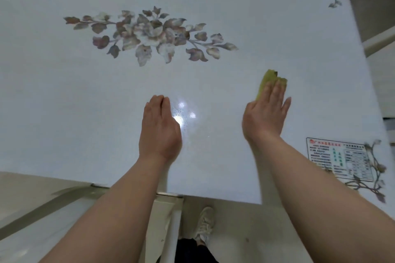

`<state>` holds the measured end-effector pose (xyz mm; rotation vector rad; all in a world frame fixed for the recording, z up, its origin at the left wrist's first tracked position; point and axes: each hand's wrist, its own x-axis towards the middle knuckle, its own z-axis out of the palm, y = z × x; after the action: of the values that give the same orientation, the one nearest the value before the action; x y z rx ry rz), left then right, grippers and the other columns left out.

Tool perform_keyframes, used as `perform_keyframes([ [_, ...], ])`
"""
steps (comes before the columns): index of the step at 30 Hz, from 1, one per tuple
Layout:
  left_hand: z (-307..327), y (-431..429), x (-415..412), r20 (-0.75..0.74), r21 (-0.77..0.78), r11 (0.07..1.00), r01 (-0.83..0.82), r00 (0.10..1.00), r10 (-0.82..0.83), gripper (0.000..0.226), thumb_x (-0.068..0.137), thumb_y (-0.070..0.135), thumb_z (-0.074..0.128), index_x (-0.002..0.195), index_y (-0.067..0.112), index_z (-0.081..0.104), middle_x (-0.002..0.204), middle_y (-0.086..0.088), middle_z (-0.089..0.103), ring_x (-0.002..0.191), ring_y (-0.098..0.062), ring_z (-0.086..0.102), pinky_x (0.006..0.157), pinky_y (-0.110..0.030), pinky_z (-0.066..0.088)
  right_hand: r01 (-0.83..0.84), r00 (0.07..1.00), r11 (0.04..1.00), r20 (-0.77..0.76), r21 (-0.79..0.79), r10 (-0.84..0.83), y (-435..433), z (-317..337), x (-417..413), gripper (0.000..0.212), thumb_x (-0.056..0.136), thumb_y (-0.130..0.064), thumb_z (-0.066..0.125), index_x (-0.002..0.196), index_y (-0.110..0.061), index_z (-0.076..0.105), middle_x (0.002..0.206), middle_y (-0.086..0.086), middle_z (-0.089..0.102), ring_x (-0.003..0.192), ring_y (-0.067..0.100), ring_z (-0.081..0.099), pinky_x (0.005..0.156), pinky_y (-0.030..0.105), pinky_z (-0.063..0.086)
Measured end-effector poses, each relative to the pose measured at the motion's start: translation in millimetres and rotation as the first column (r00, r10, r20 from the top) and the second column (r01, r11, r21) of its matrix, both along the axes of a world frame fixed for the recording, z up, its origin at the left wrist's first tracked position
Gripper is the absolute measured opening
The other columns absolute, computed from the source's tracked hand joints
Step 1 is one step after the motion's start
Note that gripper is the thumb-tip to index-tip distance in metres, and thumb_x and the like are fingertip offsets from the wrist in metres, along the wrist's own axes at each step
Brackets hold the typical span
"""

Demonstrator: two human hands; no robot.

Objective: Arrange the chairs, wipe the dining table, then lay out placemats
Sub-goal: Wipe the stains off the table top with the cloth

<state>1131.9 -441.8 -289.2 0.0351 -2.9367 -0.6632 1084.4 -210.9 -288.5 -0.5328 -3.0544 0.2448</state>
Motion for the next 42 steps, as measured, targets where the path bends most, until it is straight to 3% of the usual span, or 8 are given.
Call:
perform_keyframes([
  [4, 0, -3, 0, 0.028, 0.009, 1.0, 0.024, 0.999, -0.024, 0.051, 0.084, 0.002, 0.037, 0.133, -0.009, 0.038, 0.137, -0.022, 0.037, 0.128, -0.038, 0.033, 0.113, -0.047, 0.022, -0.045, 0.999, 0.998, 0.005, -0.046, 0.046, -30, 10, 38, 0.07, 0.092, -0.019, 0.028, 0.151, -0.007, -0.007, 0.16, 0.012, -0.007, 0.147, 0.024, -0.011, 0.119, 0.04, -0.006],
  [11, 5, -7, 10, 0.039, -0.011, 0.992, 0.123, 0.992, -0.123, 0.053, 0.079, 0.007, 0.031, 0.128, -0.009, 0.044, 0.131, -0.023, 0.043, 0.123, -0.04, 0.039, 0.111, -0.048, 0.025, -0.428, 0.902, 0.895, 0.001, -0.124, 0.432, -87, 8, 87, 0.068, 0.09, -0.023, 0.022, 0.153, -0.015, -0.001, 0.16, 0.003, -0.006, 0.146, 0.017, -0.013, 0.119, 0.039, -0.006],
  [14, 8, 6, 27, 0.045, -0.013, 0.982, 0.19, 0.981, -0.189, 0.052, 0.08, 0.009, 0.031, 0.126, -0.008, 0.046, 0.129, -0.023, 0.045, 0.121, -0.039, 0.04, 0.11, -0.048, 0.026, -0.383, 0.922, 0.919, 0.022, -0.097, 0.387, -52, 8, 101, 0.068, 0.094, -0.021, 0.031, 0.153, -0.018, -0.003, 0.161, 0.001, -0.004, 0.147, 0.014, -0.008, 0.119, 0.041, -0.007],
  [19, 11, 31, 50, 0.098, 0.038, 0.958, 0.285, 0.953, -0.288, 0.05, 0.081, 0.008, 0.032, 0.125, -0.01, 0.048, 0.13, -0.025, 0.046, 0.12, -0.042, 0.043, 0.104, -0.051, 0.034, -0.06, 0.994, 0.998, 0.093, -0.011, 0.06, 25, 7, 136, 0.068, 0.089, -0.03, 0.018, 0.153, -0.013, 0.0, 0.161, 0.006, -0.002, 0.147, 0.016, -0.006, 0.119, 0.042, -0.007],
  [23, 9, 37, 60, 0.133, 0.029, 0.944, 0.329, 0.935, -0.33, 0.054, 0.084, 0.013, 0.027, 0.128, -0.011, 0.047, 0.132, -0.028, 0.046, 0.123, -0.044, 0.043, 0.105, -0.051, 0.036, 0.116, 0.989, 0.993, 0.099, -0.024, -0.113, 16, 11, 142, 0.064, 0.095, -0.025, 0.025, 0.152, -0.007, 0.002, 0.16, 0.013, -0.001, 0.147, 0.024, -0.007, 0.119, 0.04, -0.006],
  [28, 12, 37, 60, 0.153, -0.059, 0.932, 0.357, 0.926, -0.345, 0.049, 0.085, 0.006, 0.037, 0.129, -0.013, 0.045, 0.133, -0.032, 0.045, 0.124, -0.047, 0.043, 0.105, -0.052, 0.036, -0.256, 0.963, 0.964, 0.067, -0.066, 0.26, -42, 9, 149, 0.066, 0.09, -0.028, 0.016, 0.152, -0.008, 0.005, 0.16, 0.013, -0.001, 0.147, 0.024, -0.007, 0.119, 0.038, -0.008],
  [32, 13, 47, 62, 0.192, -0.093, 0.947, 0.306, 0.939, -0.285, 0.049, 0.09, 0.006, 0.037, 0.136, -0.012, 0.037, 0.142, -0.029, 0.035, 0.133, -0.042, 0.032, 0.112, -0.048, 0.027, -0.402, 0.909, 0.912, 0.082, -0.083, 0.408, -28, 7, 151, 0.065, 0.09, -0.028, 0.015, 0.153, -0.012, 0.007, 0.161, 0.006, 0.001, 0.148, 0.018, -0.005, 0.118, 0.039, -0.007],
  [42, 12, 132, 82, 0.173, -0.05, 0.974, 0.219, 0.963, -0.207, 0.033, 0.083, 0.001, 0.039, 0.111, -0.013, 0.046, 0.122, -0.029, 0.045, 0.114, -0.046, 0.04, 0.098, -0.052, 0.036, -0.351, 0.924, 0.935, 0.146, -0.041, 0.353, 91, 10, 157, 0.061, 0.099, -0.028, 0.021, 0.152, -0.019, -0.008, 0.159, -0.003, -0.017, 0.145, 0.011, -0.017, 0.117, 0.042, -0.013],
])
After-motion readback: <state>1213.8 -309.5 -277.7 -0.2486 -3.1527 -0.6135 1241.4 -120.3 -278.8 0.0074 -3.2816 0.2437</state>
